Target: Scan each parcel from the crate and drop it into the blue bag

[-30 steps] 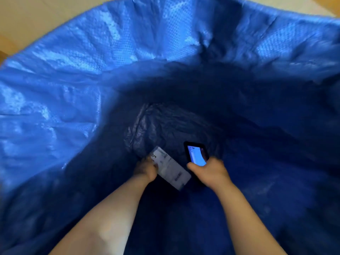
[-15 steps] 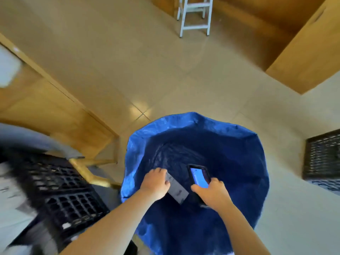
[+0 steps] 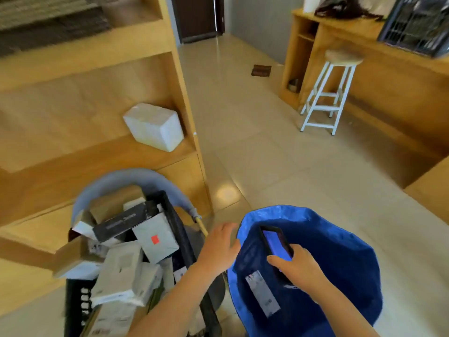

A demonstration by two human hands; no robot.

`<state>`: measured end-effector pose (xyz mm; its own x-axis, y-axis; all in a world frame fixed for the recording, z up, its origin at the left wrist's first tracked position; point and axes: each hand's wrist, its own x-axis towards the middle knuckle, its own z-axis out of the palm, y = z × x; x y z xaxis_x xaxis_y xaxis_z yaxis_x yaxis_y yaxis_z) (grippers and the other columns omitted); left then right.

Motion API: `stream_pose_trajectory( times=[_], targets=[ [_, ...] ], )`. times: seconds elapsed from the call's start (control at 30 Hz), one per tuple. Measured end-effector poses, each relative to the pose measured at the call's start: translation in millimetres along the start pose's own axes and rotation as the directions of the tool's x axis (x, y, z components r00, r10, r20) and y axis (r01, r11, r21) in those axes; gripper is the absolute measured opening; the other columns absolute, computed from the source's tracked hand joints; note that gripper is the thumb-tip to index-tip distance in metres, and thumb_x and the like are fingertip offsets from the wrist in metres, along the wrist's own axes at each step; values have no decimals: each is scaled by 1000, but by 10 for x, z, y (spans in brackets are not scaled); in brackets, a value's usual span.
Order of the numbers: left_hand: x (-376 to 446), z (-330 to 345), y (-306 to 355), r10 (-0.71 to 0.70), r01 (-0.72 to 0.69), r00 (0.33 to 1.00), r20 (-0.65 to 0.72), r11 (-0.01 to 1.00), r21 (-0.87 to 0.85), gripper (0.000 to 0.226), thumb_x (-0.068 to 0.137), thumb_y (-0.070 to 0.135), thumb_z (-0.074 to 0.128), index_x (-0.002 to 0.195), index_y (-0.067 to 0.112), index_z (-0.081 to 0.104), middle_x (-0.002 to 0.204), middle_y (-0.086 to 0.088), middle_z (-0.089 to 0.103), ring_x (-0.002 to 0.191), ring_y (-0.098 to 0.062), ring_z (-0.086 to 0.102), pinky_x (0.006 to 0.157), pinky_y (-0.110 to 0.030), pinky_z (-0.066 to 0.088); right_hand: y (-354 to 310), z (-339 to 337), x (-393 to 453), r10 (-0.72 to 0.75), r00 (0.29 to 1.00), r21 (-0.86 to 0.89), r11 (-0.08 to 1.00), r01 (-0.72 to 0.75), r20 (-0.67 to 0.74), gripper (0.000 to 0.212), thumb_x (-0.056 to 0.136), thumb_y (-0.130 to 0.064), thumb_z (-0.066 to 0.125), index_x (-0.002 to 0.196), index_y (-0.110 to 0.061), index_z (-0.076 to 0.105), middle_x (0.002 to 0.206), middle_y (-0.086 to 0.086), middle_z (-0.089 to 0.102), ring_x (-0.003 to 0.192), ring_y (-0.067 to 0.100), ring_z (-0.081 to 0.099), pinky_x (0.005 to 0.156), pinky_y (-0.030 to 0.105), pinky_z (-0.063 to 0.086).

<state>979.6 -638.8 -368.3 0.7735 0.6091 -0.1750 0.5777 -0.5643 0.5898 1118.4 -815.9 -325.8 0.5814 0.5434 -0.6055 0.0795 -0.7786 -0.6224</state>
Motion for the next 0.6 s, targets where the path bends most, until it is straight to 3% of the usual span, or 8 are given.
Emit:
stream_pose_trajectory(
  times=[0.1, 0.2, 0.27, 0.33, 0.43, 0.6],
  targets=[
    [-322, -344, -258, -46, 43, 993, -111, 999, -27, 44, 97, 30, 52, 140, 21, 45, 136, 0, 49, 126, -19, 46, 104, -29, 37, -274, 190, -143, -64, 997, -43, 997, 66, 38, 41, 75, -47, 77, 101, -19, 61, 97, 2, 67, 81, 16, 68, 62, 26, 52],
    [-677, -609, -611, -103, 90, 973, -205, 994, -69, 41, 95, 26, 55, 136, 24, 49, 135, 4, 50, 129, -15, 43, 108, -23, 30, -508, 453, -299, -125, 989, -70, 989, 131, 81, 40, 74, -48, 76, 101, -21, 62, 95, 0, 69, 82, 15, 68, 68, 28, 56],
    [-932, -740, -878, -168, 149, 957, -236, 984, -97, 41, 96, 22, 55, 136, 22, 48, 142, 4, 45, 136, -18, 36, 117, -30, 26, -622, 648, -397, -141, 984, -73, 986, 149, 105, 40, 73, -47, 76, 100, -21, 63, 93, -1, 70, 82, 15, 69, 73, 34, 59],
    [-1181, -864, -1146, -214, 200, 941, -261, 977, -77, 44, 95, 21, 55, 138, 21, 46, 147, 2, 41, 137, -22, 34, 113, -34, 31, -716, 845, -492, -149, 980, -70, 985, 159, 134, 42, 73, -48, 77, 100, -19, 63, 91, 0, 71, 81, 16, 71, 77, 38, 61],
    [-1400, -1076, -1533, -261, 268, 918, -300, 963, -18, 50, 92, 23, 59, 140, 17, 44, 144, -2, 42, 134, -25, 38, 110, -34, 32, -870, 1136, -621, -162, 975, -78, 981, 175, 150, 39, 78, -47, 76, 101, -20, 62, 91, -2, 70, 82, 14, 69, 74, 31, 57],
    [-1311, -1381, -1990, -357, 393, 899, -254, 913, 108, 76, 93, 31, 59, 155, 15, 17, 161, -8, 13, 148, -30, 14, 119, -42, 23, -1055, 1496, -685, -188, 967, -95, 974, 206, 171, 39, 78, -47, 76, 102, -20, 62, 94, -1, 70, 86, 16, 69, 82, 37, 59]
  ],
)
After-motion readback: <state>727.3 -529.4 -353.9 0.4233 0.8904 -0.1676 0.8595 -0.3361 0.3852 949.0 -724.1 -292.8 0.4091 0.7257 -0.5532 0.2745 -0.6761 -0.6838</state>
